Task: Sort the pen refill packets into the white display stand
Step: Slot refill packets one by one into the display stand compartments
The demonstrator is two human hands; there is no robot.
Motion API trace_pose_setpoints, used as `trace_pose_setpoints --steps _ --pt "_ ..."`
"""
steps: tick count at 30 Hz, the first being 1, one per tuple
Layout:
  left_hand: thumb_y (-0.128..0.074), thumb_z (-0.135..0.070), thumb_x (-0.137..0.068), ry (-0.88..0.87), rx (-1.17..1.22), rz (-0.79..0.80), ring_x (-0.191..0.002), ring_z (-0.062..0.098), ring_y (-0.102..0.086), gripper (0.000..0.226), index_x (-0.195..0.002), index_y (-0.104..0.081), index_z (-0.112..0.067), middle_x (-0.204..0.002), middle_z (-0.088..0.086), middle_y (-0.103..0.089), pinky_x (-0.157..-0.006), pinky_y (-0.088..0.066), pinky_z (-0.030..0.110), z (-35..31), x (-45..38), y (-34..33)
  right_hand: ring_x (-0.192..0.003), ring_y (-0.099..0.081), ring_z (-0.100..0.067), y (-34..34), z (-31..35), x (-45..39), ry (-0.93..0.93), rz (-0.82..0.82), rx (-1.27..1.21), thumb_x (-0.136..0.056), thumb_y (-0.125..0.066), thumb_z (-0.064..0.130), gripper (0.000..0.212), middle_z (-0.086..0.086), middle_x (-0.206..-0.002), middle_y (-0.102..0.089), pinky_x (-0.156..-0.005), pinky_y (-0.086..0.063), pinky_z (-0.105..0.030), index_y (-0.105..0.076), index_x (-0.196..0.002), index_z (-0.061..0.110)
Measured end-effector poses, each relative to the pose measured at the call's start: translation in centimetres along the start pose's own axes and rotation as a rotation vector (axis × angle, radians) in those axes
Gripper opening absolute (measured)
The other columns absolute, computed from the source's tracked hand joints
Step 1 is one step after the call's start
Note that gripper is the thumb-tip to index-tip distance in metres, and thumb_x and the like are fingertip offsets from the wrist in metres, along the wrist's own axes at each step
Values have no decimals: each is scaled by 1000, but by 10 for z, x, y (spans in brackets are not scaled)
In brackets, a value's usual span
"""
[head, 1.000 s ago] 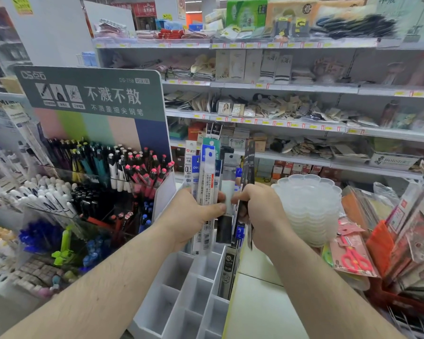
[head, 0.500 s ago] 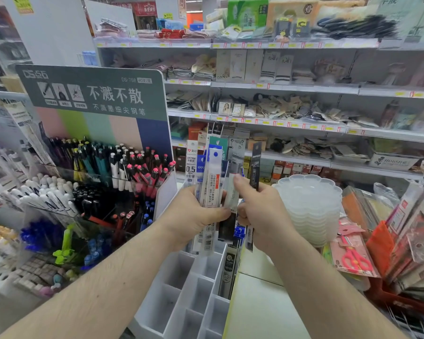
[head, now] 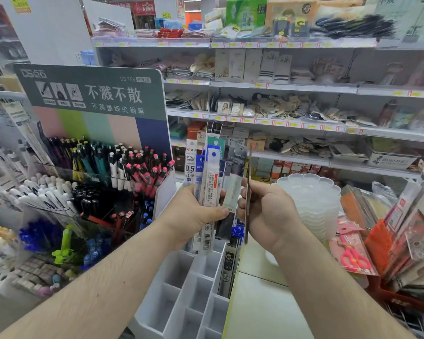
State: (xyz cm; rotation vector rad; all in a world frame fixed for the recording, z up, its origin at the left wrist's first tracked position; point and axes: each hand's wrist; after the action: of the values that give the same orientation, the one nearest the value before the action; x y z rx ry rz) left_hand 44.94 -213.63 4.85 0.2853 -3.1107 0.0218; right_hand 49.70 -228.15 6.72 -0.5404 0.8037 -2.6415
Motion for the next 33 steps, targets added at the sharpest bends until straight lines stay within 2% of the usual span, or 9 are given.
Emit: trace_pose_setpoints --steps 2,4,9,12,16,21,25,29,33 --pt "-72 12 -79 -5 -12 9 -79 6 -73 32 -97 -67 -14 -81 -4 -76 -68 -56 17 0 1 0 -74 -73 -22 -3 -1 1 20 43 -24 -105 -43 14 27 -11 -85 -75 -62 -59 -33 -64 -114 -1" --pt "-71 14 -79 -9 6 15 -77 7 -72 32 -96 -66 -12 -80 -2 -76 -69 -57 18 0 1 0 -91 -74 -31 -4 -4 0 -5 33 -59 -104 -44 13 29 -21 -107 -73 -69 -61 -43 -61 -124 -1" --pt "-70 15 -78 -22 49 47 -77 8 -73 30 -96 -66 -9 -78 -3 -76 -67 -56 19 -1 3 0 -68 -74 -20 -10 -10 -1 0 -6 -86 -103 -47 9 21 -14 -88 -76 -59 -60 -38 -63 -116 3" --pt "-69 14 -79 -33 30 62 -76 8 -72 29 -94 -67 -11 -77 -3 -76 -66 -57 20 -2 4 -1 -63 -72 -22 -15 -13 -3 -23 -45 -106 -103 -47 9 21 -15 -85 -74 -53 -59 -36 -61 -118 5" --pt "-69 15 -79 -41 30 58 -78 9 -72 30 -92 -68 -12 -79 -2 -76 -68 -56 21 -3 4 1 -73 -75 -27 -15 -13 -5 -33 6 -76 -104 -44 11 24 -17 -94 -76 -55 -60 -37 -62 -119 5" --pt "-69 11 -81 -50 31 41 -75 13 -73 23 -89 -69 -12 -79 -1 -75 -62 -57 24 -9 7 2 -82 -70 -23 2 -2 -10 82 -28 238 -96 -57 6 14 -11 -97 -74 -71 -55 -36 -64 -109 7" --pt "-64 9 -86 -61 172 -117 -73 20 -72 18 -92 -64 -8 -85 5 -75 -58 -58 28 -10 2 7 -78 -58 -15 17 26 -24 237 -234 263 -95 -59 4 9 -7 -97 -67 -69 -47 -27 -63 -100 11" --pt "-64 7 -87 -61 250 -188 -66 19 -70 16 -93 -63 -8 -77 5 -72 -56 -55 27 -9 -2 9 -97 -66 -24 25 39 -47 363 -332 353 -94 -63 4 10 -6 -99 -68 -87 -56 -36 -62 -94 14" --pt "-64 7 -88 -70 274 -210 -60 16 -68 17 -92 -63 -9 -74 6 -70 -54 -55 27 -9 -3 9 -94 -68 -25 15 34 -69 423 -299 430 -91 -67 3 14 -6 -95 -68 -78 -59 -32 -62 -90 16"
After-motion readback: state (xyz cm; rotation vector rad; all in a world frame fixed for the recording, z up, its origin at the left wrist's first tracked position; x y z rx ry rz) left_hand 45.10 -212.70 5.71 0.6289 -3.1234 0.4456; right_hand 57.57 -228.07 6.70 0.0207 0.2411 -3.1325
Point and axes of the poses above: each hand's wrist, its own x-axis away from the middle knuckle, its own y-axis out of the back of the hand, z = x × y
